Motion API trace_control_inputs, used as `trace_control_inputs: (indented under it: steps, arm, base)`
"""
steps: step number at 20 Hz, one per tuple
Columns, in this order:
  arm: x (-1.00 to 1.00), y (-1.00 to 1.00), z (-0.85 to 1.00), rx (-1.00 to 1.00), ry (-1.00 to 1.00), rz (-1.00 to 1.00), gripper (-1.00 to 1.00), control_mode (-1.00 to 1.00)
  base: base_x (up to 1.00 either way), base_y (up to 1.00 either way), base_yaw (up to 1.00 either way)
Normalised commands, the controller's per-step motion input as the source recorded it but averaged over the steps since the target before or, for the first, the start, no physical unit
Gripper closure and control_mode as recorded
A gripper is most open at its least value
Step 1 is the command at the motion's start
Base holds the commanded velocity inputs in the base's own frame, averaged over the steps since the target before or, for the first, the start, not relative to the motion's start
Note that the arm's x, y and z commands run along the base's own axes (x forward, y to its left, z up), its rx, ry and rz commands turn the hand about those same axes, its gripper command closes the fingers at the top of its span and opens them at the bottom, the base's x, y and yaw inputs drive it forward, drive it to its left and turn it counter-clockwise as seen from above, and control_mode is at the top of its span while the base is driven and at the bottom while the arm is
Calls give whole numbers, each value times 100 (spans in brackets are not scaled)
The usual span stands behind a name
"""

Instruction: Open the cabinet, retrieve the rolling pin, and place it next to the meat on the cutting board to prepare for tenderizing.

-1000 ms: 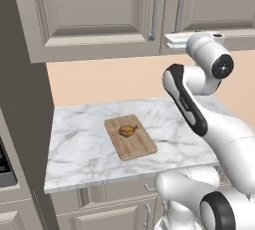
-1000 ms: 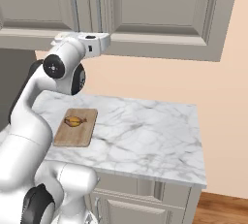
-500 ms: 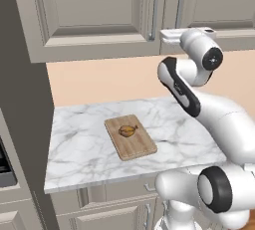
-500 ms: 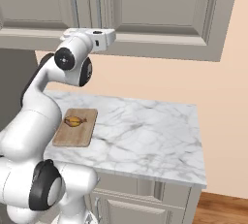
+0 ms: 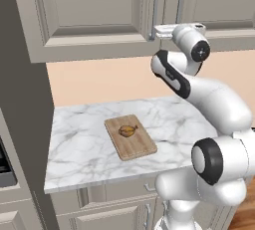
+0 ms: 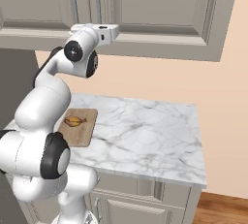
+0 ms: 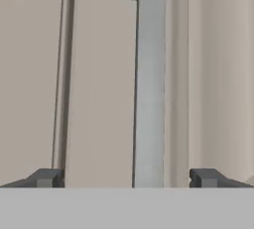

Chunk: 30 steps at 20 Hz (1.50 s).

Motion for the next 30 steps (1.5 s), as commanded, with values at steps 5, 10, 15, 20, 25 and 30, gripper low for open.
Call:
trace_control_inputs:
  steps: [5, 10, 15, 20, 25, 30]
  arm:
    - [64, 0, -4, 0, 0, 0, -100, -100]
    - [64, 4, -8, 0, 2, 0, 100, -100]
    - [22, 8, -10, -2, 1, 0, 100, -100]
    - [-5, -2, -10, 0, 0, 1, 100, -100]
    - [-23, -32, -10, -1, 3, 5, 100, -100]
    - [-24, -50, -10, -2, 12, 9, 100, -100]
  base:
    - [0, 0, 0]
    - [0, 0, 0]
    - [0, 0, 0]
    - [0, 0, 0]
    - [0, 0, 0]
    - [0, 0, 0]
